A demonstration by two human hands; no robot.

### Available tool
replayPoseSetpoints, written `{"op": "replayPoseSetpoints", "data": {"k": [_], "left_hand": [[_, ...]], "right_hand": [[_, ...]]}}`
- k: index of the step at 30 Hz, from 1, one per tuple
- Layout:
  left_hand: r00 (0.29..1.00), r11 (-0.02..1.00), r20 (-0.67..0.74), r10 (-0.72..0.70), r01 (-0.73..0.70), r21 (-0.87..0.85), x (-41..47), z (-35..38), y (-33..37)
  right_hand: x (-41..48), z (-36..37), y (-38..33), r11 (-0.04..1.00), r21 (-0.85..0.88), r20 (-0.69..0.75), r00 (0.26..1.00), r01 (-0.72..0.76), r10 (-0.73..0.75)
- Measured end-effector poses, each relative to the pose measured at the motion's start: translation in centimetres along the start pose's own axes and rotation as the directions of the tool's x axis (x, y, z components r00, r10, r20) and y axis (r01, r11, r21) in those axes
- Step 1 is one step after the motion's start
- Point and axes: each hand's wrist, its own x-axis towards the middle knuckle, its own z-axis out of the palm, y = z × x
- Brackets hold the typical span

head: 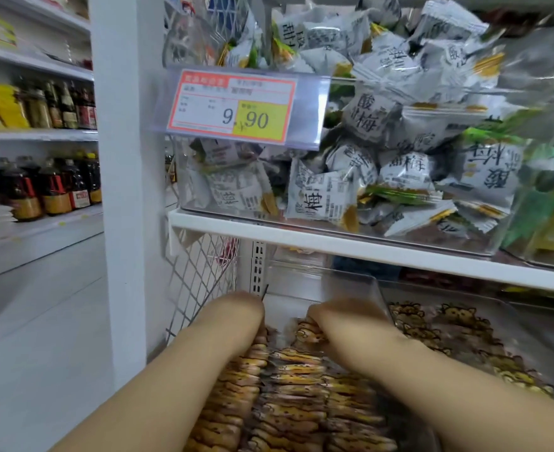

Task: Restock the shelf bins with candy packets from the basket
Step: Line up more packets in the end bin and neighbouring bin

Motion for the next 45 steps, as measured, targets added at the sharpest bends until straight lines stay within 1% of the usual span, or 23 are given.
{"op": "replayPoseSetpoints", "data": {"k": [4, 10, 17, 25, 28, 31, 37, 38, 40, 42, 44, 45], "left_hand": [[0.996, 0.998, -0.068, 0.056, -0.053, 0.044, -0.4, 0.4, -0.7], [0.992, 0.991, -0.089, 0.088, -0.078, 0.105, -0.8, 0.4, -0.6], [0.981, 0.991, -0.157, 0.113, -0.099, 0.092, -1.0, 1.2, -0.9], [0.983, 0.992, -0.144, 0.113, -0.102, 0.078, -1.0, 1.1, -0.8], [0.981, 0.993, -0.159, 0.108, -0.099, 0.065, -0.5, 1.3, -0.9], [0.982, 0.993, -0.157, 0.103, -0.093, 0.069, -0.2, 1.5, -1.0], [0.984, 0.992, -0.143, 0.102, -0.089, 0.095, -0.1, 1.5, -1.1], [0.984, 0.991, -0.143, 0.106, -0.093, 0.091, -0.1, 1.5, -1.2], [0.984, 0.992, -0.144, 0.109, -0.099, 0.078, -0.2, 1.5, -1.2], [0.981, 0.992, -0.158, 0.110, -0.100, 0.073, -0.4, 1.4, -1.2], [0.978, 0.992, -0.173, 0.117, -0.106, 0.071, -0.6, 1.5, -1.2], [0.979, 0.992, -0.172, 0.114, -0.103, 0.068, -0.8, 1.5, -1.2]], "right_hand": [[-0.1, 0.1, 0.0, 1.000, 0.025, 0.002, 1.000, 0.014, -0.014], [1.6, 0.4, -0.4, 0.996, 0.086, 0.055, 0.998, 0.006, -0.011], [1.2, 1.4, 0.8, 0.995, 0.063, 0.056, 0.996, -0.073, 0.069], [-0.6, 0.8, 1.0, 0.997, 0.072, 0.027, 0.999, -0.031, 0.029], [-1.0, 0.4, 0.5, 0.997, 0.070, 0.023, 1.000, -0.007, 0.006], [-0.5, 0.0, 0.1, 0.998, 0.067, 0.018, 1.000, -0.017, 0.016], [2.4, 1.1, -1.3, 0.996, 0.066, 0.093, 0.994, -0.066, 0.060], [2.7, 1.3, -1.3, 0.992, 0.100, 0.123, 0.990, -0.078, 0.065], [3.1, 1.4, -0.8, 0.964, 0.244, 0.188, 0.980, -0.105, 0.059], [3.2, 1.3, 0.3, 0.923, 0.369, 0.243, 0.970, -0.110, 0.019], [2.9, 1.1, 1.5, 0.860, 0.491, 0.336, 0.941, -0.139, -0.040], [2.7, 0.9, 1.9, 0.808, 0.563, 0.389, 0.918, -0.173, -0.074]]}}
